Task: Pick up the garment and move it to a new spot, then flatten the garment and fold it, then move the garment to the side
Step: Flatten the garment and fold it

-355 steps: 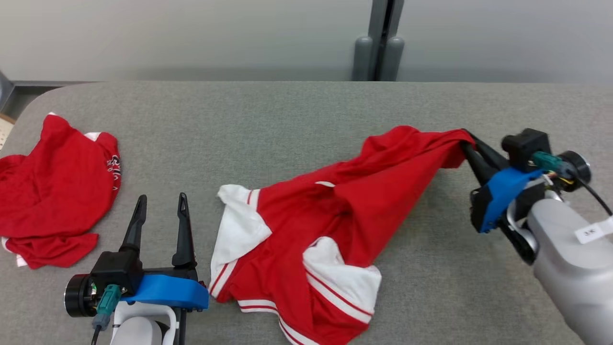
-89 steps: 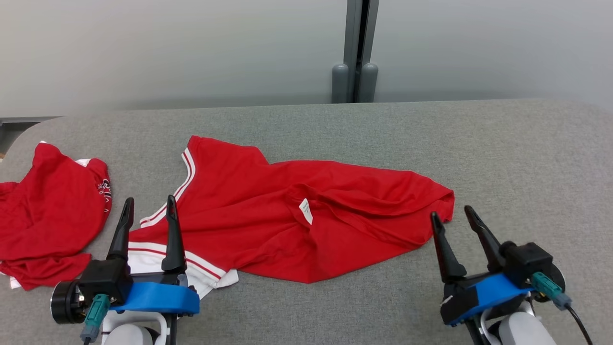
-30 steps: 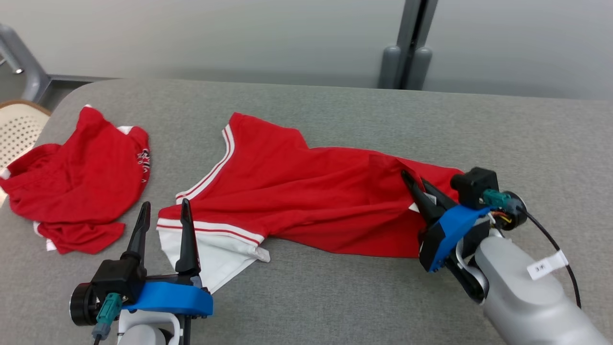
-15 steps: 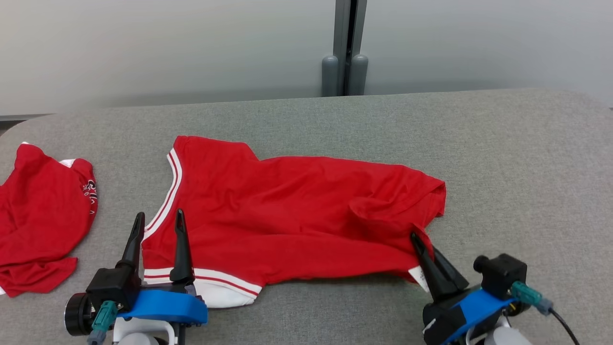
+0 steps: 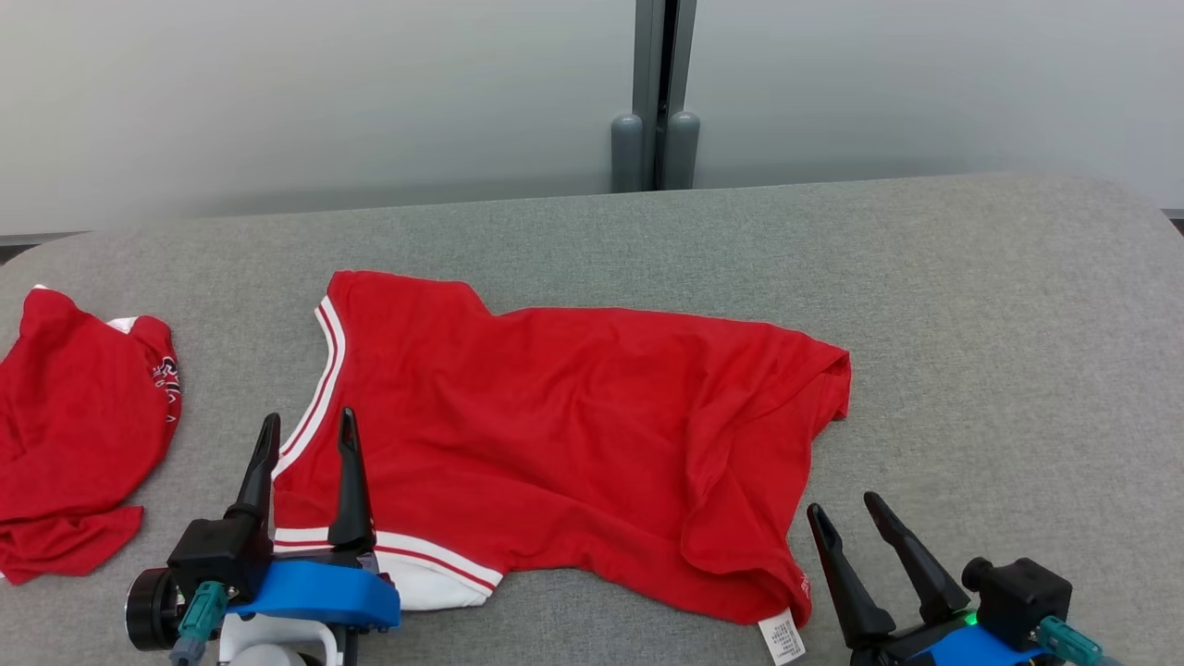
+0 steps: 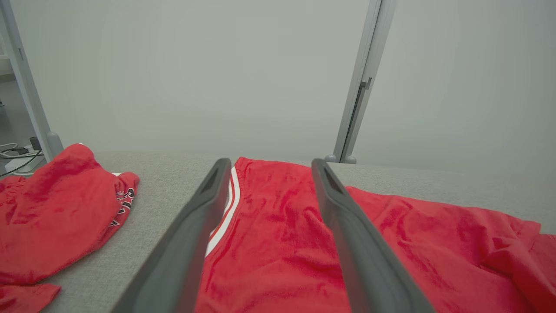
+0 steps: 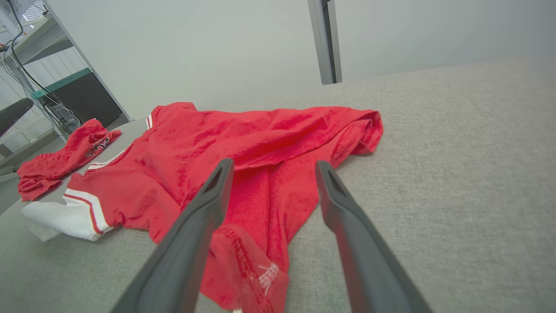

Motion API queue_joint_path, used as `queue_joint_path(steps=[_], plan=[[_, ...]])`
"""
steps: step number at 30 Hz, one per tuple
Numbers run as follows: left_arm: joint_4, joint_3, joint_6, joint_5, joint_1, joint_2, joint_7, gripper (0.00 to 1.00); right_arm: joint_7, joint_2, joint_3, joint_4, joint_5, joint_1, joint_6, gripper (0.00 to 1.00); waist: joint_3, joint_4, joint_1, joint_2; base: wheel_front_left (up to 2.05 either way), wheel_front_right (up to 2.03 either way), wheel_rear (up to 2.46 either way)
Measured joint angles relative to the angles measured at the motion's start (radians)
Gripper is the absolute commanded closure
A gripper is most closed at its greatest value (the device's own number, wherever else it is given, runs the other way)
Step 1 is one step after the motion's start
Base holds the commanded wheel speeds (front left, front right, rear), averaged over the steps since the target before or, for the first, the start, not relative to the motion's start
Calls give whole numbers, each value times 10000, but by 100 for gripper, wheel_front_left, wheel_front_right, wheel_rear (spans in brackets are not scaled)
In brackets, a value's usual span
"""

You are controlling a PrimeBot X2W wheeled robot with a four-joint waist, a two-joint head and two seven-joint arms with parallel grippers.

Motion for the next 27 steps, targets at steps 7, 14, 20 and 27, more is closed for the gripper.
queue_joint_path(steps=[7, 14, 20, 27], plan=[[-12, 44, -4, 15, 2, 0, 0, 0, -2, -35, -493, -500, -456, -258, 0, 0, 1, -68, 0, 0, 0, 0, 0], [-42, 77, -63, 107, -59, 0, 0, 0, 132, -337, -1030, 21, -1267, -1909, 0, 0, 92, 33, 0, 0, 0, 0, 0], [-59, 65, -100, 165, -232, 0, 0, 0, 330, -688, -1367, 1103, -1839, -3429, 0, 0, 274, 316, 0, 0, 0, 0, 0], [-100, -61, -100, 111, -460, 2, 0, 0, 410, -1047, -1513, 3099, -2077, -4775, 0, 0, 661, 730, 0, 0, 0, 0, 0]])
